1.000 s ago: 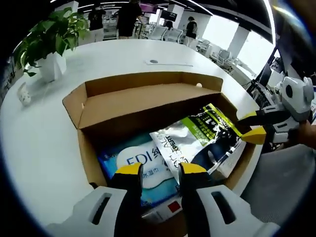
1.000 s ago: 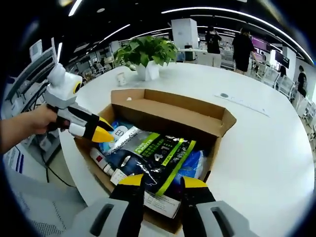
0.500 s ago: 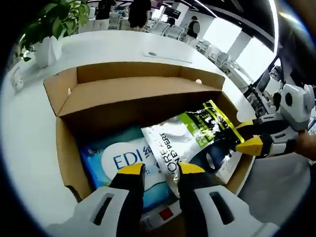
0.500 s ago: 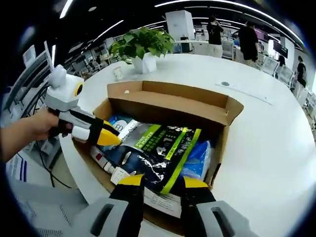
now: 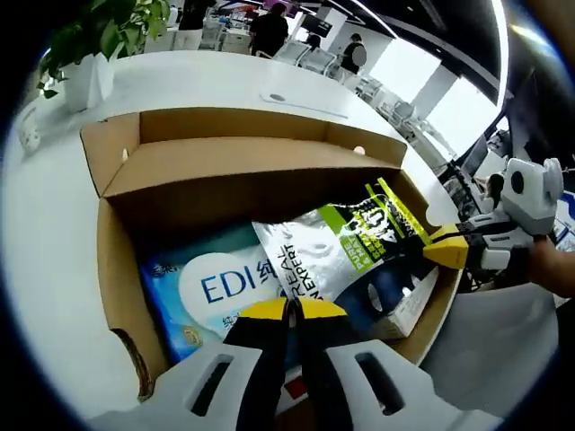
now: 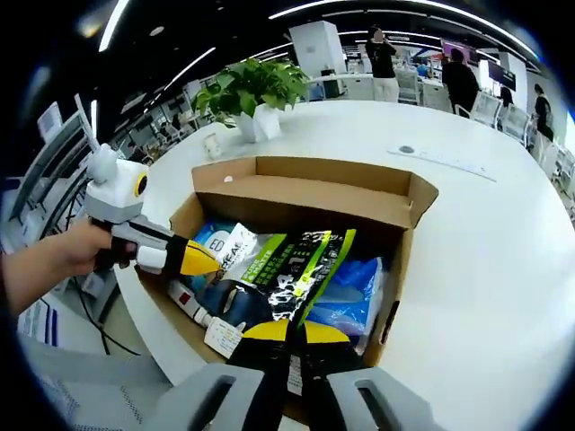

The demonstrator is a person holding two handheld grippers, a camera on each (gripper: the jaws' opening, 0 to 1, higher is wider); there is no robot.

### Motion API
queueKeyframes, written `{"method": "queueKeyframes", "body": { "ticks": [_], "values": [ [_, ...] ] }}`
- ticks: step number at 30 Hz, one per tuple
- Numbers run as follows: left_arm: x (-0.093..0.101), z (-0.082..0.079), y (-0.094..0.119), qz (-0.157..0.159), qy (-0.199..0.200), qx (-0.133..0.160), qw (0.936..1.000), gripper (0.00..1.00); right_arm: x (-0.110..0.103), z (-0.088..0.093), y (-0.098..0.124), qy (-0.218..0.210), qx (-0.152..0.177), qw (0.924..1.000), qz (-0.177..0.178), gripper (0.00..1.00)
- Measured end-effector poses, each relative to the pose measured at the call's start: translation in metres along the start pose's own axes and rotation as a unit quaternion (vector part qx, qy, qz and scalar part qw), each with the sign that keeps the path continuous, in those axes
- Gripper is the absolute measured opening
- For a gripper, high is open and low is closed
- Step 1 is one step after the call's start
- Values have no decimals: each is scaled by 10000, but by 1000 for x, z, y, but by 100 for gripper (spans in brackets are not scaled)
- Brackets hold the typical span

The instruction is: Operate the shoe box by opening the lid, removing the specified soft item, and placing it in the target area until the item is outside and the box remains undamaged.

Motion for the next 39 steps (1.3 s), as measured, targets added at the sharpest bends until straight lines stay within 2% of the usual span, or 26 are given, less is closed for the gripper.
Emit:
{"method": "queueKeyframes", "body": {
  "ticks": [4,7,26,39],
  "values": [
    [2,0,-1,2,77,12,10000,0,0,1,1,-9,14,10000,-44,0],
    [5,-2,3,-4,-30,11,10000,0,0,0,3,13,62,10000,-36,0],
    [28,-26,25,31,-284,166,9995,0,5,-8,25,-109,301,9993,-191,0],
    [51,-41,22,139,-334,212,9991,0,22,-15,51,-170,420,9988,-171,0]
  ]
}}
Point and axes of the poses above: the point that each gripper's makers call its tool centre point, and the gripper's own axes: y roughly backward along the fingers, x roughly to its right, z roughly out of its underside, the point moved 7 cm from there along y, roughly backward along the fingers, and after that the axes turned 2 degrees about -y, right-handed, at the moved point
